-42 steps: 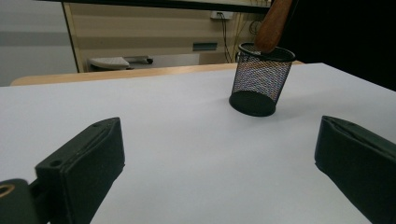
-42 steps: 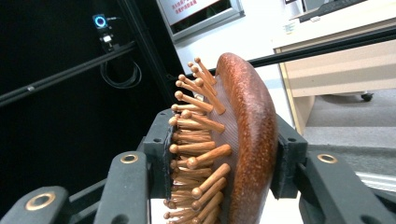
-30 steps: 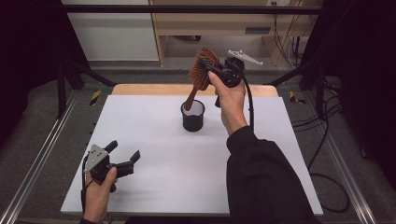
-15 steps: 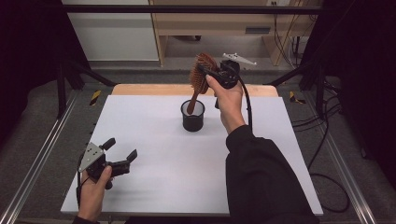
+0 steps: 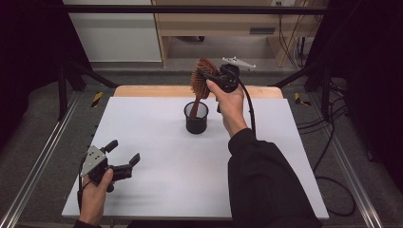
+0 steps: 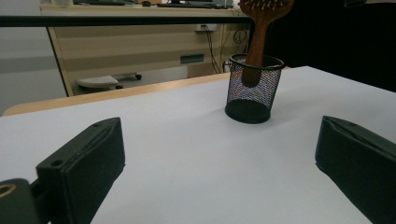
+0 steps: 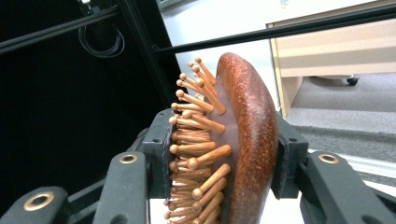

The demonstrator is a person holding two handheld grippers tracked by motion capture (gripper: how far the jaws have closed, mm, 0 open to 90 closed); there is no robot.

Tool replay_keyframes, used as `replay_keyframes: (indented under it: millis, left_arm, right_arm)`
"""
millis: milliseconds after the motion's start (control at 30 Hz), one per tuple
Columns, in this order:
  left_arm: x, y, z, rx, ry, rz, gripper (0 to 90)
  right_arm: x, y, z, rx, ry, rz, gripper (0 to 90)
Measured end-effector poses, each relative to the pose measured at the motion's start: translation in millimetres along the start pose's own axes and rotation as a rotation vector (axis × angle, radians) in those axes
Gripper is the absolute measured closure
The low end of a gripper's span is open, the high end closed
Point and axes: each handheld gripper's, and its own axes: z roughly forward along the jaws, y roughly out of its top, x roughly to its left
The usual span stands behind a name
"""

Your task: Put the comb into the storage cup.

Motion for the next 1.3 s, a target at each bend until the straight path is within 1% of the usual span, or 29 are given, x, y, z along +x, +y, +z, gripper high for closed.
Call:
replay_keyframes:
  millis: [133,333,633,733,933,1200,1300]
  left_arm:
    - [2.1,-0.3,-0.6,0.001,0.01,-0.005,1.7]
    - [1.3,-0.4,-0.4,0.006,0.006,-0.001,1.7]
    - [3.2,-0.4,-1.5,0.006,0.011,-0.008,1.7]
    - [4.1,-0.5,-1.7,0.004,0.014,-0.014,1.7]
    - [3.0,-0.6,-1.1,0.006,0.011,-0.008,1.7]
    - [4.1,-0.6,-1.5,0.003,0.013,-0.014,1.7]
    - [3.6,-0.5,-1.4,0.004,0.012,-0.01,1.7]
  right_arm:
    - [0.6,-3.7,3.4,0.014,0.005,-0.006,51.5]
    - [-1.2,-11.2,8.9,0.034,0.005,-0.003,51.5]
    - [-5.9,-21.8,15.2,0.067,0.001,0.002,51.3]
    - [-7.4,-25.9,16.3,0.071,0.002,0.011,51.2]
    - [-9.5,-32.2,17.7,0.07,-0.005,0.022,51.1]
    - [-9.5,-33.9,19.9,0.069,0.004,0.027,51.1]
    - [-9.1,-34.8,20.9,0.072,0.002,0.026,51.1]
